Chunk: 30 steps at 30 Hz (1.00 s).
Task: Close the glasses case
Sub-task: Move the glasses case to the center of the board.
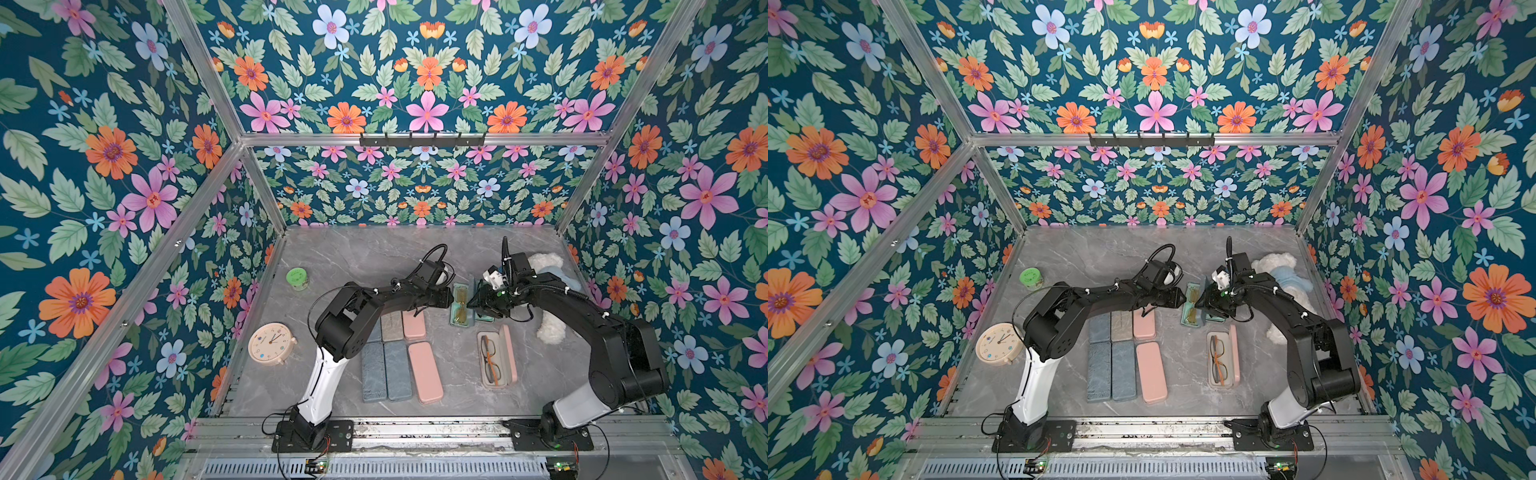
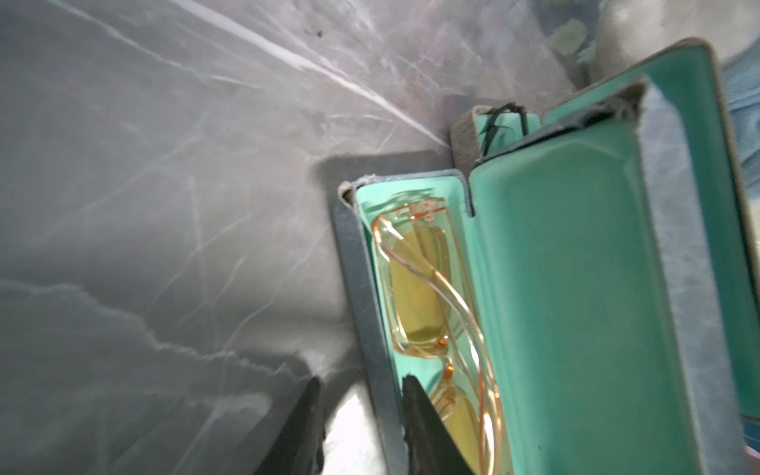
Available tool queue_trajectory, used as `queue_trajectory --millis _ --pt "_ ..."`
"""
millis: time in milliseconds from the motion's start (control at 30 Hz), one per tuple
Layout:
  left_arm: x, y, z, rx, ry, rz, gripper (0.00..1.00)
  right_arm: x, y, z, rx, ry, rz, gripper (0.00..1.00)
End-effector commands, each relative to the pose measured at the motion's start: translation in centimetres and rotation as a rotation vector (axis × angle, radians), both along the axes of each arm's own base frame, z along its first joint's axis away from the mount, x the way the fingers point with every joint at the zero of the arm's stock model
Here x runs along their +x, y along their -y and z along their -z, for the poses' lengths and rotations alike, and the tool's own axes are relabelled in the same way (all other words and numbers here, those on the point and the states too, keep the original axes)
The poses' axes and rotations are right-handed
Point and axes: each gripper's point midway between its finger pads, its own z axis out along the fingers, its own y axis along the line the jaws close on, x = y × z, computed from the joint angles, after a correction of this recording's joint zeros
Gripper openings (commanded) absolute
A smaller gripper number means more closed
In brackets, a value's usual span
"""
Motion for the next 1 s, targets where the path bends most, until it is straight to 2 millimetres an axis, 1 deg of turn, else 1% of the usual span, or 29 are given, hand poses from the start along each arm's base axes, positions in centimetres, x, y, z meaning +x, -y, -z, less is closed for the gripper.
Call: queue_trajectory --millis 0,133,333,400,533,800,967 --pt "-0.2 -1.2 0.4 0.07 0.003 -0.02 0.41 -0.1 0.1 -0.2 -0.007 0.012 -0.01 0.44" --pt "-0.4 -0.8 0.3 0.079 0.007 -0.007 0.49 -0.1 0.0 -0.2 -0.005 0.014 -0.01 0.44" --pt "-0.9 0.1 0.9 0.086 0.003 0.018 0.52 -0.2 0.1 0.0 -0.004 0.01 -0.012 0.44" --pt "-0.8 -0.1 1.4 0.115 -0.003 0.012 0.5 -0.3 0.0 -0.1 -0.003 0.012 -0.013 0.44" --pt "-0.6 -1.2 2.2 0.181 -0.007 -0.016 0.42 -0.3 0.1 -0.2 -0.004 0.014 -0.015 0.44" --pt "-0.7 -2.2 3.2 0.236 -0.008 -0.028 0.27 -0.4 0.0 -0.3 0.001 0.015 -0.014 0.44" --pt "-0.7 -2.9 3.5 0.256 -0.003 -0.041 0.25 -0.4 -0.1 -0.2 0.011 0.013 -0.016 0.44"
